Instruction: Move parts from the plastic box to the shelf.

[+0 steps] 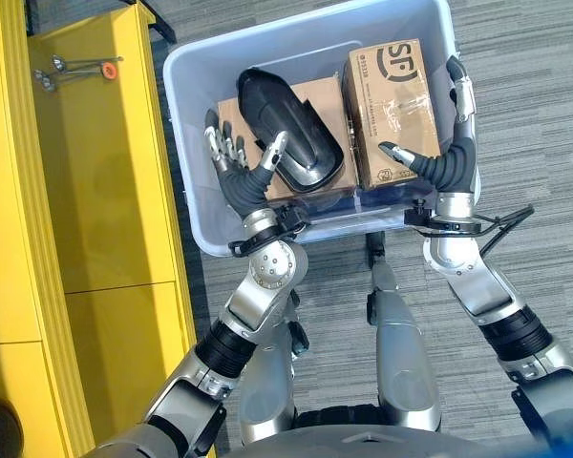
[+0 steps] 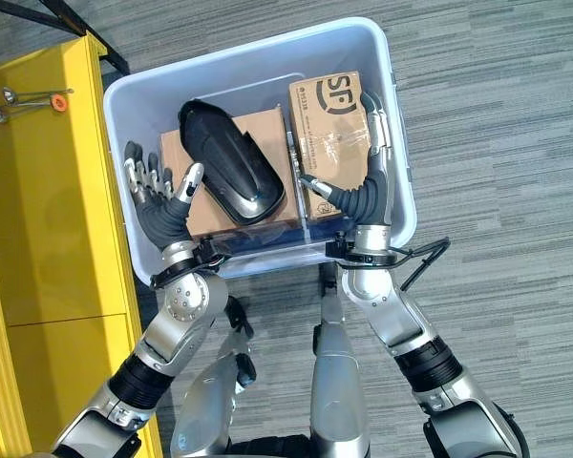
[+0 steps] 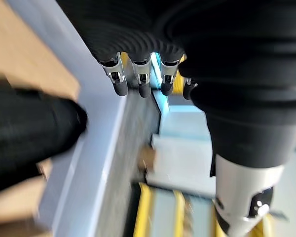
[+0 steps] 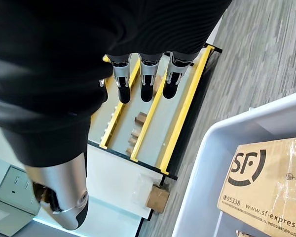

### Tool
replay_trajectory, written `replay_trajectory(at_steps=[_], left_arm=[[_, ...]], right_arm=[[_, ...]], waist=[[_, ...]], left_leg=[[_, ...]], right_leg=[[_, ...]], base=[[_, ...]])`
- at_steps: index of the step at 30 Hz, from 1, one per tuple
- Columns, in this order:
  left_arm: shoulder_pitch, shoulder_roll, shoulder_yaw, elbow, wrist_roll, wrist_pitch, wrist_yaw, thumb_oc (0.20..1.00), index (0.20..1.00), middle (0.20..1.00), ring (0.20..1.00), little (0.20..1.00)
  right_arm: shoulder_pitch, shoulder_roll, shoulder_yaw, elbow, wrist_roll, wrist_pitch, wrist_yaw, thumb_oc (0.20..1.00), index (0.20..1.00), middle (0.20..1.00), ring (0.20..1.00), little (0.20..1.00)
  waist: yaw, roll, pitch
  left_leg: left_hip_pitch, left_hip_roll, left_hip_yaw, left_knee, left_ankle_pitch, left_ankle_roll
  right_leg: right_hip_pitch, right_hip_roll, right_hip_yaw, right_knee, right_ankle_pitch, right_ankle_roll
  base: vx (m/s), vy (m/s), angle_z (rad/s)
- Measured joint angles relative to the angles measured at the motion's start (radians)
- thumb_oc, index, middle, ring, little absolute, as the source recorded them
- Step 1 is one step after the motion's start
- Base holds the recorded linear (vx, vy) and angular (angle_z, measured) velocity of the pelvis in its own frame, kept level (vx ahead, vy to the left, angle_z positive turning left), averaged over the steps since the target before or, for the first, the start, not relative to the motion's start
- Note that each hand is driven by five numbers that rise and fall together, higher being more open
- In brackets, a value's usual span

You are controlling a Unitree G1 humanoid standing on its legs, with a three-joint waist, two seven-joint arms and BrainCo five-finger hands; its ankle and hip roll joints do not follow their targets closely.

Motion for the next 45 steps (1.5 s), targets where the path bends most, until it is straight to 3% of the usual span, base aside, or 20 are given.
replay_trajectory(at_steps=[2, 7, 11, 16, 21, 25, 32, 37, 45], left_arm=[[-0.004, 0.001, 0.030, 0.011, 0.085, 0.006, 0.065, 1.000, 1.000, 1.000, 1.000, 1.000], [-0.059, -0.003, 0.046, 0.110, 0.190, 0.071, 0.112, 1.000, 1.000, 1.000, 1.000, 1.000], [-0.082, -0.004, 0.038, 0.146, 0.193, 0.102, 0.115, 1.000, 1.000, 1.000, 1.000, 1.000], [-0.138, -0.008, 0.037, 0.211, 0.191, 0.148, 0.101, 1.000, 1.000, 1.000, 1.000, 1.000], [-0.139, -0.021, 0.006, 0.304, 0.165, 0.215, 0.013, 1.000, 1.000, 1.000, 1.000, 1.000], [-0.148, -0.054, 0.004, 0.368, 0.075, 0.247, 0.053, 1.000, 1.000, 1.000, 1.000, 1.000], [-0.138, -0.104, 0.049, 0.545, -0.029, 0.250, 0.060, 1.000, 1.000, 1.000, 1.000, 1.000], [-0.180, -0.140, 0.093, 0.652, -0.088, 0.222, 0.129, 1.000, 1.000, 1.000, 1.000, 1.000], [-0.268, -0.132, 0.134, 0.744, -0.093, 0.217, 0.177, 1.000, 1.000, 1.000, 1.000, 1.000]], right_arm=[[-0.003, 0.002, -0.001, 0.000, 0.000, 0.005, -0.001, 1.000, 1.000, 1.000, 1.000, 1.000], [-0.017, 0.012, 0.015, 0.008, 0.001, 0.021, -0.003, 1.000, 1.000, 1.000, 1.000, 1.000], [-0.020, 0.011, 0.019, 0.008, 0.002, 0.021, -0.004, 1.000, 1.000, 1.000, 1.000, 1.000], [-0.037, 0.012, 0.035, 0.008, 0.000, 0.023, 0.003, 1.000, 1.000, 1.000, 1.000, 1.000], [-0.081, 0.011, 0.040, 0.008, 0.001, 0.027, 0.019, 1.000, 1.000, 1.000, 1.000, 1.000], [-0.084, 0.011, 0.039, 0.008, 0.016, 0.027, 0.035, 1.000, 1.000, 1.000, 1.000, 1.000], [-0.089, 0.010, 0.039, 0.008, 0.040, 0.027, 0.047, 1.000, 1.000, 1.000, 1.000, 1.000], [-0.097, 0.011, 0.042, 0.012, 0.041, 0.027, 0.062, 1.000, 1.000, 1.000, 1.000, 1.000], [-0.139, 0.008, 0.042, 0.016, 0.043, 0.028, 0.068, 1.000, 1.000, 1.000, 1.000, 1.000]], waist=[[0.001, -0.017, -0.001], [0.004, -0.039, 0.000], [-0.003, -0.064, 0.001], [-0.007, -0.073, 0.000], [-0.010, -0.079, 0.001], [-0.021, -0.079, 0.001], [-0.024, -0.081, 0.001], [-0.027, -0.083, 0.000], [-0.058, -0.118, 0.000]], left_leg=[[-0.017, 0.002, -0.002, 0.000, 0.001, -0.001], [-0.036, 0.007, -0.005, 0.000, 0.005, -0.007], [-0.039, 0.011, -0.004, 0.000, 0.005, -0.010], [-0.056, 0.013, 0.001, 0.001, 0.005, -0.011], [-0.063, 0.024, 0.004, 0.004, 0.005, -0.012], [-0.064, 0.025, 0.011, 0.004, 0.003, -0.011], [-0.084, 0.025, 0.023, 0.006, 0.001, -0.010], [-0.083, 0.026, 0.023, 0.007, -0.003, -0.017], [-0.098, 0.028, 0.027, 0.009, 0.000, -0.022]], right_leg=[[-0.016, 0.003, -0.001, -0.001, 0.001, -0.001], [-0.033, 0.008, -0.002, -0.001, 0.002, -0.005], [-0.036, 0.012, -0.001, -0.001, 0.001, -0.007], [-0.057, 0.014, -0.001, 0.000, 0.001, -0.007], [-0.067, 0.024, 0.000, 0.004, 0.001, -0.008], [-0.072, 0.026, 0.005, 0.004, -0.001, -0.009], [-0.104, 0.029, 0.020, 0.009, -0.002, -0.011], [-0.105, 0.030, 0.027, 0.012, -0.004, -0.012], [-0.128, 0.032, 0.027, 0.027, -0.006, -0.010]], base=[[-0.02, -0.092, 0.02], [0.00, -0.051, 0.01], [0.00, -0.043, -0.02], [-0.01, -0.050, -0.03], [0.01, -0.036, -0.04], [0.03, -0.045, -0.04], [0.05, -0.033, -0.05], [0.09, -0.018, -0.01], [0.05, -0.054, -0.02]])
